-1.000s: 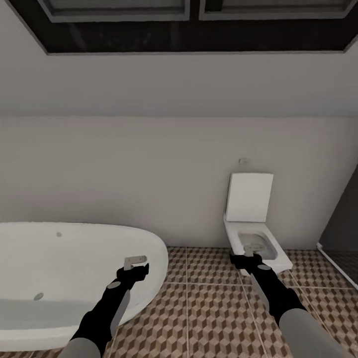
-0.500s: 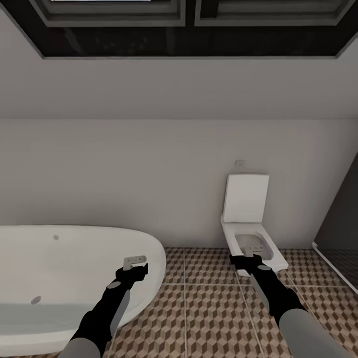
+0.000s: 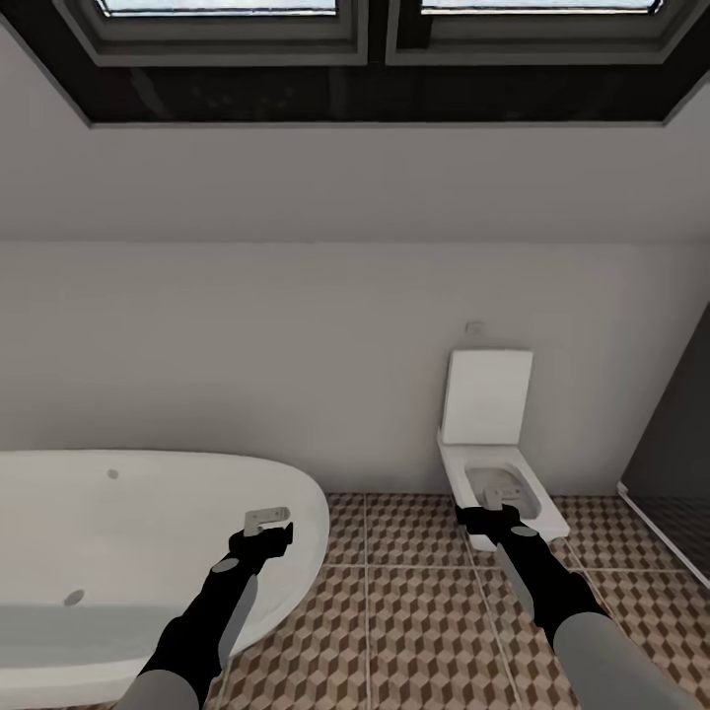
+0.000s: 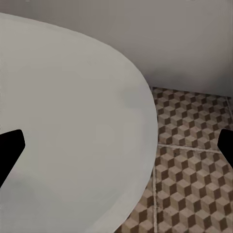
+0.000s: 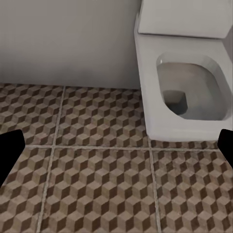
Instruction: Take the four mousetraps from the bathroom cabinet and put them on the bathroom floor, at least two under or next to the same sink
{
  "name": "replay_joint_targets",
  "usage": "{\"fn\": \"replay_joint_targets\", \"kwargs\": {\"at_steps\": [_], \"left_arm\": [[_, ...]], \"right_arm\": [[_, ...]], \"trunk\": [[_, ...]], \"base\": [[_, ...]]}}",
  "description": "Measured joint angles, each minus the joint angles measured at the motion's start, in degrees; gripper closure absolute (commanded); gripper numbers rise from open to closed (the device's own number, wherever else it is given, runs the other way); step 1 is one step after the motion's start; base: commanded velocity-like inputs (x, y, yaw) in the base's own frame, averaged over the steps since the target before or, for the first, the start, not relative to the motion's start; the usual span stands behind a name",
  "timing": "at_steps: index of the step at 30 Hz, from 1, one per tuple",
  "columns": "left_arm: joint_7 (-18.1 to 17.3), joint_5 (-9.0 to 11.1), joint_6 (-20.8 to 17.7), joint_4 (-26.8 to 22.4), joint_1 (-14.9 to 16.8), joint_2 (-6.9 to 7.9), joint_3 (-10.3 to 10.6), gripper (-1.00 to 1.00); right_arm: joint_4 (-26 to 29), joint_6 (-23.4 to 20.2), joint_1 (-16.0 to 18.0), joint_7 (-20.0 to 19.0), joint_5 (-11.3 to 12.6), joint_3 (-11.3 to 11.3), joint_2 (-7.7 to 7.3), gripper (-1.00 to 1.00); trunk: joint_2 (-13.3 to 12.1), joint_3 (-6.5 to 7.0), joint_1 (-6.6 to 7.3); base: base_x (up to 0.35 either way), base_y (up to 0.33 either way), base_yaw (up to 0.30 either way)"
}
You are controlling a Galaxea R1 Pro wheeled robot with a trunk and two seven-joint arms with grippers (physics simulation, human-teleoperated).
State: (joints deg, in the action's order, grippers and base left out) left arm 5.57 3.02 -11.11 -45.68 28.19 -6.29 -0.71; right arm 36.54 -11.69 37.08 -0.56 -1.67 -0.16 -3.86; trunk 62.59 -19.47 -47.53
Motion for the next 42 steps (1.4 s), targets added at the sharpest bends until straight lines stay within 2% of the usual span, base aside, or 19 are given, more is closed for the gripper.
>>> {"fn": "replay_joint_targets", "kwargs": {"at_steps": [11,42], "left_arm": [[0.0,0.0,0.0,0.0,0.0,0.08,0.0,-1.0],[0.0,0.0,0.0,0.1,0.0,0.09,-0.1,-1.0]], "right_arm": [[0.0,0.1,0.0,0.0,0.0,0.0,-0.01,-1.0],[-0.2,0.8,0.0,0.0,0.0,0.0,-0.01,-1.0]], "trunk": [[-4.4,1.98,2.42],[-16.9,7.56,9.23]], "base": [[0.0,0.0,-0.078],[0.0,0.0,-0.271]]}}
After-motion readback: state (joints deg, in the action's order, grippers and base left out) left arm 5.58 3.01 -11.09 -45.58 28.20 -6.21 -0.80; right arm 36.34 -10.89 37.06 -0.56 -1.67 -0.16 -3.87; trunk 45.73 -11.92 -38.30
